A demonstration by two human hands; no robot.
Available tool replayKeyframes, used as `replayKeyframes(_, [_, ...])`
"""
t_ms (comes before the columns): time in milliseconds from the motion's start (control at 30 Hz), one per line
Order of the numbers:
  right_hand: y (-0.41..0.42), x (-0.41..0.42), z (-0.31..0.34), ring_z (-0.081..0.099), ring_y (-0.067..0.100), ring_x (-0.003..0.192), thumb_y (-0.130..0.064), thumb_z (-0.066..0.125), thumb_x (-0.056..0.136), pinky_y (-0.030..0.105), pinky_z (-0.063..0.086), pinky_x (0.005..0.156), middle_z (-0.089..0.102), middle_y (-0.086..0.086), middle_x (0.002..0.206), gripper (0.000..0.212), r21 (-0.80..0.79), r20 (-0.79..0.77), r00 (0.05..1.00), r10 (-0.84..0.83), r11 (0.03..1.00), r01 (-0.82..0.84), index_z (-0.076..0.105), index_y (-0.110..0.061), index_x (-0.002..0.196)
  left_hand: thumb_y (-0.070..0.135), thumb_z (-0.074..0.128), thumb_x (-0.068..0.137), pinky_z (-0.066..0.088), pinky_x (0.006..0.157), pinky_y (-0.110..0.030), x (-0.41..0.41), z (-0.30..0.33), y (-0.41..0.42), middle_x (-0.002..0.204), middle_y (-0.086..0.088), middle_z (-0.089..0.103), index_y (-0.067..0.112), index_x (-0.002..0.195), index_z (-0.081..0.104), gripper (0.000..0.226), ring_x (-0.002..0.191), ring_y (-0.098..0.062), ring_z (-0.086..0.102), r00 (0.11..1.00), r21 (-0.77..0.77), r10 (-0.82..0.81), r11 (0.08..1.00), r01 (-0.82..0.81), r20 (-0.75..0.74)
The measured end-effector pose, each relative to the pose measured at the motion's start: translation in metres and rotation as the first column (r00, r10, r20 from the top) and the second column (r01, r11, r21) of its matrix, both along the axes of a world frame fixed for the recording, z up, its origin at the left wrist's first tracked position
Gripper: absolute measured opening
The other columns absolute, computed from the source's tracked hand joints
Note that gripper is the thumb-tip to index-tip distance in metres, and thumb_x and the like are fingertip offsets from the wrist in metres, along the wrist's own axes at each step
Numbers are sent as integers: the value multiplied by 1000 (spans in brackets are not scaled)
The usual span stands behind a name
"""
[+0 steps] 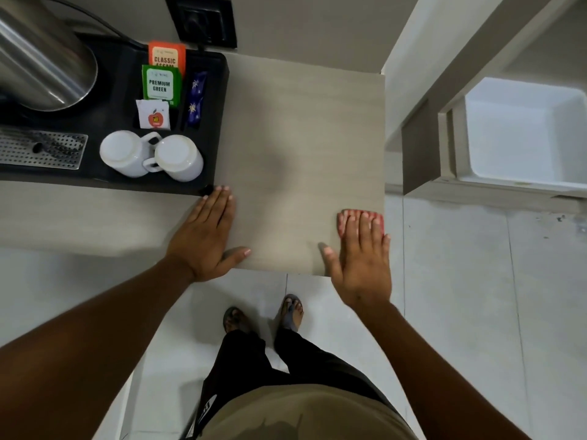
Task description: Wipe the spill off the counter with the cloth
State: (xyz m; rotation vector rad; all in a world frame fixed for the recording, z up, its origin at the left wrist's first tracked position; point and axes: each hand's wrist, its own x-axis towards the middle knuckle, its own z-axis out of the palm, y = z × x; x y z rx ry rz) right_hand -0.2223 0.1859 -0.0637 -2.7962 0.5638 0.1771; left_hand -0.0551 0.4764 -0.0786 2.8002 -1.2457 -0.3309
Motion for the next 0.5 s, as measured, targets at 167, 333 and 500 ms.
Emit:
replayKeyframes(167, [-41, 69, 5, -8, 32, 155, -64, 14, 101, 53, 2, 125, 1, 16, 169, 79, 25, 11, 995, -104, 994, 104, 2, -12, 161, 76, 23, 94, 6, 130, -51, 1, -2, 0, 172, -26, 2, -2, 162, 2, 106, 161, -36, 0, 1000, 10, 2, 1000, -2, -12])
replayKeyframes(333, [-66, 116, 8, -11, 32, 155, -69, 7, 99, 49, -5, 125, -4, 16, 169, 83, 10, -24, 993, -112, 994, 112, -1, -13, 160, 77, 25, 95, 7, 130, -51, 3, -2, 0, 171, -26, 4, -2, 162, 3, 106, 161, -36, 1, 1000, -11, 4, 1000, -4, -13])
replayKeyframes(500, [-23, 52, 2, -10, 25, 155, -72, 16, 99, 41, -8, 123, -4, 7, 170, 82, 40, 7, 999, -33, 999, 32, 0, -20, 161, 77, 23, 95, 5, 131, -48, 0, -5, 1, 171, -26, 5, -2, 162, 5, 105, 161, -35, 1, 1000, -42, 11, 999, -11, 5])
